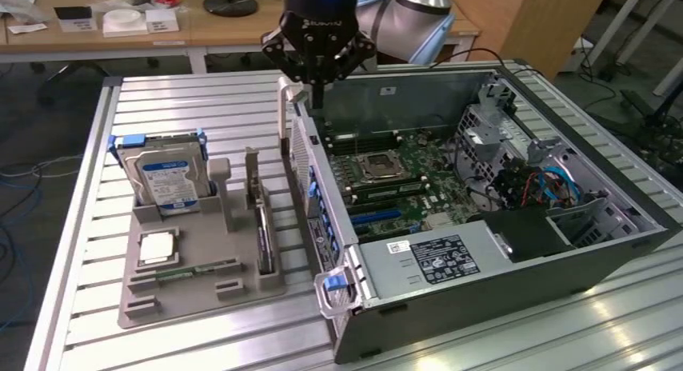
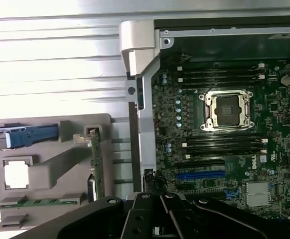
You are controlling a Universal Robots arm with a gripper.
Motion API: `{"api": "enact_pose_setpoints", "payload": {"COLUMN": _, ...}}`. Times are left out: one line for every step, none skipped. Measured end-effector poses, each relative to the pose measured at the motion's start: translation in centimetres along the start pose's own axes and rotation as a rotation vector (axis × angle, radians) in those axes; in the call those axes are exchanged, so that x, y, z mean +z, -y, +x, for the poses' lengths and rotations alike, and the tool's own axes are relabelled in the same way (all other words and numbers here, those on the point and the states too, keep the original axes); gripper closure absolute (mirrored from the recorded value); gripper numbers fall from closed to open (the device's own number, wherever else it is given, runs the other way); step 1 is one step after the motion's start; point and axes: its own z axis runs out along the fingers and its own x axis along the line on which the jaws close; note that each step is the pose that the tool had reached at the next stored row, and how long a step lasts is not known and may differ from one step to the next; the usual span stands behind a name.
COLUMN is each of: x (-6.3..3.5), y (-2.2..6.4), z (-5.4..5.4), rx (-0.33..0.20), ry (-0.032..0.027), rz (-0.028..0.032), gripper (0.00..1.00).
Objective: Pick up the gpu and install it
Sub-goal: 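Reach for the gpu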
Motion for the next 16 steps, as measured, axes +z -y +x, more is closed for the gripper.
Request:
{"api": "enact_pose_setpoints", "payload": {"x": 0.01, "y": 0.03, "z": 0.4, "rx": 0.0, "ry": 0.0, "rz": 0.0, "gripper": 0.89}}
{"api": "enact_pose_setpoints", "payload": {"x": 0.02, "y": 0.06, "z": 0.8, "rx": 0.0, "ry": 0.0001, "rz": -0.0001, "gripper": 0.89}}
{"api": "enact_pose_setpoints", "payload": {"x": 0.03, "y": 0.09, "z": 1.1, "rx": 0.0, "ry": 0.0001, "rz": 0.0, "gripper": 0.89}}
{"api": "enact_pose_setpoints", "payload": {"x": 0.05, "y": 0.11, "z": 1.5, "rx": 0.0, "ry": 0.0001, "rz": 0.0, "gripper": 0.89}}
{"api": "enact_pose_setpoints", "payload": {"x": 0.06, "y": 0.14, "z": 1.7, "rx": 0.0, "ry": 0.0002, "rz": -0.0001, "gripper": 0.89}}
{"api": "enact_pose_setpoints", "payload": {"x": 0.07, "y": 0.15, "z": 2.0, "rx": 0.0, "ry": 0.0, "rz": 0.0, "gripper": 0.89}}
{"api": "enact_pose_setpoints", "payload": {"x": 0.07, "y": 0.18, "z": 2.3, "rx": 0.0, "ry": 0.0, "rz": 0.0001, "gripper": 0.89}}
{"api": "enact_pose_setpoints", "payload": {"x": 0.09, "y": 0.21, "z": 2.6, "rx": 0.0, "ry": 0.0001, "rz": 0.0001, "gripper": 0.89}}
{"api": "enact_pose_setpoints", "payload": {"x": 0.1, "y": 0.23, "z": 3.0, "rx": 0.0, "ry": 0.0001, "rz": 0.0002, "gripper": 0.89}}
{"api": "enact_pose_setpoints", "payload": {"x": 0.12, "y": 0.26, "z": 3.3, "rx": 0.0, "ry": 0.0, "rz": 0.0002, "gripper": 0.89}}
{"api": "enact_pose_setpoints", "payload": {"x": 0.14, "y": 0.28, "z": 3.6, "rx": 0.0, "ry": 0.0, "rz": 0.0003, "gripper": 0.89}}
{"api": "enact_pose_setpoints", "payload": {"x": 0.15, "y": 0.3, "z": 3.9, "rx": 0.0, "ry": 0.0001, "rz": 0.0004, "gripper": 0.89}}
{"api": "enact_pose_setpoints", "payload": {"x": 0.18, "y": 0.32, "z": 4.2, "rx": 0.0, "ry": 0.0001, "rz": 0.0004, "gripper": 0.89}}
{"api": "enact_pose_setpoints", "payload": {"x": 0.19, "y": 0.35, "z": 4.4, "rx": 0.0, "ry": 0.0, "rz": 0.0006, "gripper": 0.89}}
{"api": "enact_pose_setpoints", "payload": {"x": 0.21, "y": 0.37, "z": 4.7, "rx": 0.0, "ry": 0.0001, "rz": 0.0007, "gripper": 0.89}}
{"api": "enact_pose_setpoints", "payload": {"x": 0.24, "y": 0.39, "z": 5.0, "rx": 0.0, "ry": 0.0001, "rz": 0.0008, "gripper": 0.89}}
